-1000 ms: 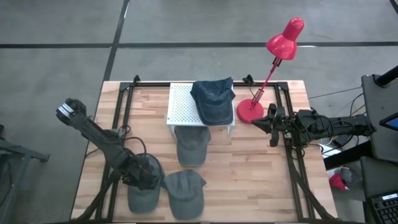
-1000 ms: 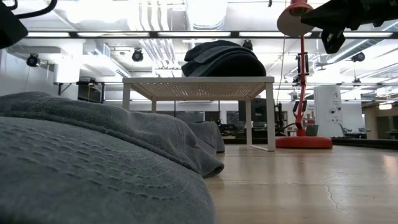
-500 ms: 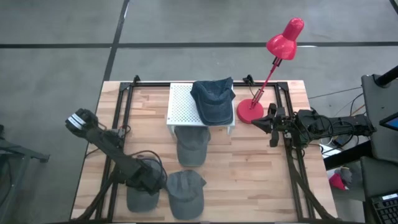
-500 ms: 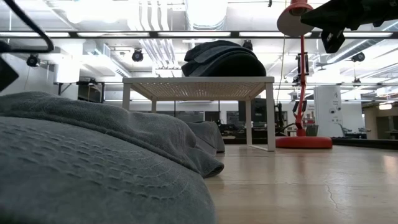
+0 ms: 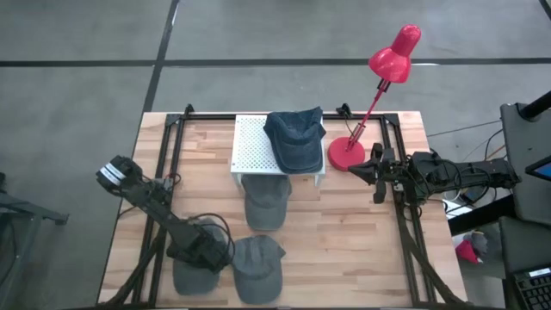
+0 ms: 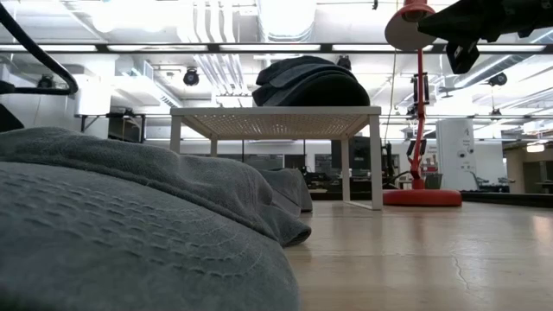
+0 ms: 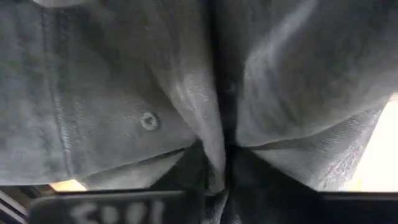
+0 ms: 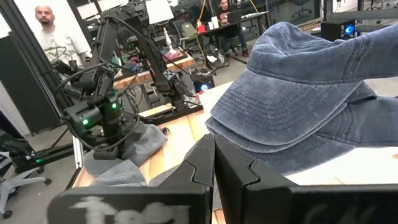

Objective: Pick & Place hat
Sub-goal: Put the bottom left gray cap on the shelf

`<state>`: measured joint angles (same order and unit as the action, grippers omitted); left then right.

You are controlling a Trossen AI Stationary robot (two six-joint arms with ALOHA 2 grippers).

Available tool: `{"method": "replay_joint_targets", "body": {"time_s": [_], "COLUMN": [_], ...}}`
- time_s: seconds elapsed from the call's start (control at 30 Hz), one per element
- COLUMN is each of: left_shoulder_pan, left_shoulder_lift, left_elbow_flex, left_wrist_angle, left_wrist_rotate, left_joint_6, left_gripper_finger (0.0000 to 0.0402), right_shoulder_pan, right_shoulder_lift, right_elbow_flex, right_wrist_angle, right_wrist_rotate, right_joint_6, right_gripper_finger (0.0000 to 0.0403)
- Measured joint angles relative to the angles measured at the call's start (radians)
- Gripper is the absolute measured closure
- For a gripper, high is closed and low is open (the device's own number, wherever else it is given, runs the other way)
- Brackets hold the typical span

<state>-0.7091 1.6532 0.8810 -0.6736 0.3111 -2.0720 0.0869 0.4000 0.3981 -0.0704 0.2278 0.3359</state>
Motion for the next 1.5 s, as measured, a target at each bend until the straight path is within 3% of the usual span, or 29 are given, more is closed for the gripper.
{"method": "replay_joint_targets", "body": {"time_s": [0.13, 0.7, 1.17, 1.5], "left_shoulder_pan": [-0.002, -0.001, -0.001, 0.0], "left_shoulder_lift": [-0.018, -0.151, -0.216, -0.216], "left_elbow_flex": [-0.002, 0.053, 0.265, 0.426], "left_wrist_angle": [-0.016, -0.182, -0.478, -0.666], "left_wrist_rotate": [-0.03, -0.057, -0.144, -0.289], "left_joint_6": [0.0, -0.002, 0.002, 0.002], "left_gripper_finger": [0.0394, 0.0401, 0.0401, 0.0401], "right_shoulder_pan": [0.0, 0.0, 0.0, 0.0], "right_shoulder_lift": [0.0, 0.0, 0.0, 0.0], "right_elbow_flex": [0.0, 0.0, 0.0, 0.0], "right_wrist_angle": [0.0, 0.0, 0.0, 0.0], "right_wrist_rotate": [0.0, 0.001, 0.002, 0.002], "right_joint_6": [0.0, 0.0, 0.0, 0.0], "right_gripper_finger": [0.0394, 0.0394, 0.0394, 0.0394]}}
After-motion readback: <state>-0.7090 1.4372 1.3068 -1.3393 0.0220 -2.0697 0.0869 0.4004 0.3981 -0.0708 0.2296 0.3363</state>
